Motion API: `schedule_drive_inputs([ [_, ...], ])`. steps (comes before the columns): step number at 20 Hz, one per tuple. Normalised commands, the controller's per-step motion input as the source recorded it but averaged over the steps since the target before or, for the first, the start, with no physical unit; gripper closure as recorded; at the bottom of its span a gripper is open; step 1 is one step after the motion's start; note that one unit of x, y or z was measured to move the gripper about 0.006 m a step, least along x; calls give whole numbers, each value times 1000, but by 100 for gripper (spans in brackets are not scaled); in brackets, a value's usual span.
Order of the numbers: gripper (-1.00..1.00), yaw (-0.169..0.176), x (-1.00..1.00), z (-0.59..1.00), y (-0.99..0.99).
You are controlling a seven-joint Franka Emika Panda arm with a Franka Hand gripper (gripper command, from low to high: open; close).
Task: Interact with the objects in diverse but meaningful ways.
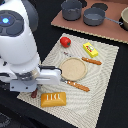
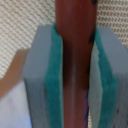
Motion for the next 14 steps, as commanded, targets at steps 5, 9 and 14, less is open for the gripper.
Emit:
schedule_drive_inputs([
  [5, -100, 0, -9, 293, 97],
  [9, -100, 0, -33, 949, 160],
  [14, -100, 0, -19, 977, 142],
])
